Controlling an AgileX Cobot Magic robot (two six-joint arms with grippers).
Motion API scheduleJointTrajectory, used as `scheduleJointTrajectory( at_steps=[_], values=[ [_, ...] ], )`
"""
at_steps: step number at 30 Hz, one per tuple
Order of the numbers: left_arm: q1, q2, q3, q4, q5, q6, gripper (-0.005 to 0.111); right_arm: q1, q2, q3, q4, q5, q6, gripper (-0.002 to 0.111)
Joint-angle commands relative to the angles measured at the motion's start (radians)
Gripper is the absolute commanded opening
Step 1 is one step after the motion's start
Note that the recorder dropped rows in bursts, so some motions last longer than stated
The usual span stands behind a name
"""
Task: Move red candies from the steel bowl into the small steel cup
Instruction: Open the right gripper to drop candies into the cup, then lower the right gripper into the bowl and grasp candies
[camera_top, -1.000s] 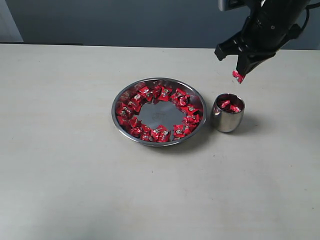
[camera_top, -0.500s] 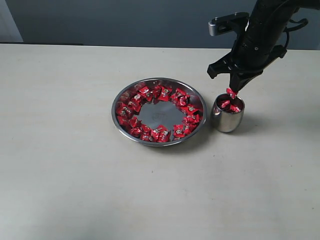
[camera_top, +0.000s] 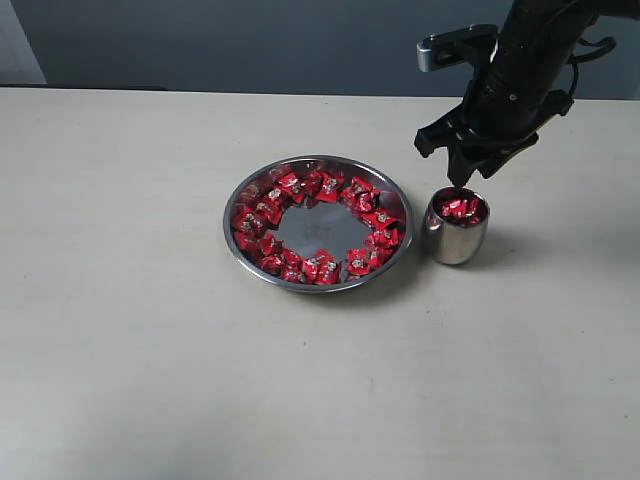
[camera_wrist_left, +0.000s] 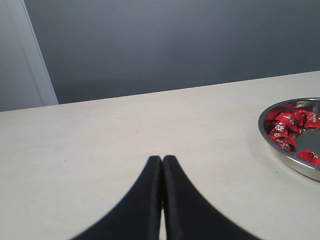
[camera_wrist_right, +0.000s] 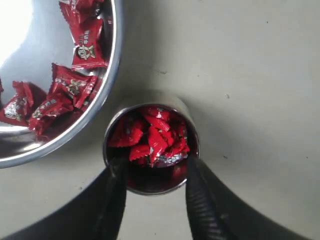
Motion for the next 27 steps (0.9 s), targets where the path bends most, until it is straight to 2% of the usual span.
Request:
scheduleJointTrajectory(
  at_steps=[1, 9, 14, 17, 21, 27],
  values=[
    [-0.006, -0.005, 0.002, -0.004, -0.006, -0.004, 0.000, -0.007, -0.005, 0.000, -0.012, -0.004, -0.005, 0.039],
    [-0.006, -0.005, 0.002, -0.004, -0.006, -0.004, 0.000, -0.004, -0.005, 0.000, 0.000, -0.004, -0.005, 0.039],
    [-0.006, -0.005, 0.002, -0.004, -0.006, -0.004, 0.000, 0.009, -0.003, 0.000, 0.237, -0.035, -0.016, 0.039],
    [-0.006, -0.005, 0.002, -0.004, -0.006, -0.004, 0.000, 0.075, 0.002, 0.000, 0.351, -0.120, -0.128, 0.039],
    [-0.006, -0.005, 0.002, -0.004, -0.006, -0.004, 0.000, 0.157, 0.027, 0.000, 0.350, -0.160, -0.215, 0.039],
    [-0.006, -0.005, 0.002, -0.004, -0.006, -0.004, 0.000, 0.228, 0.108, 0.000, 0.348, -0.167, -0.242, 0.055]
  ],
)
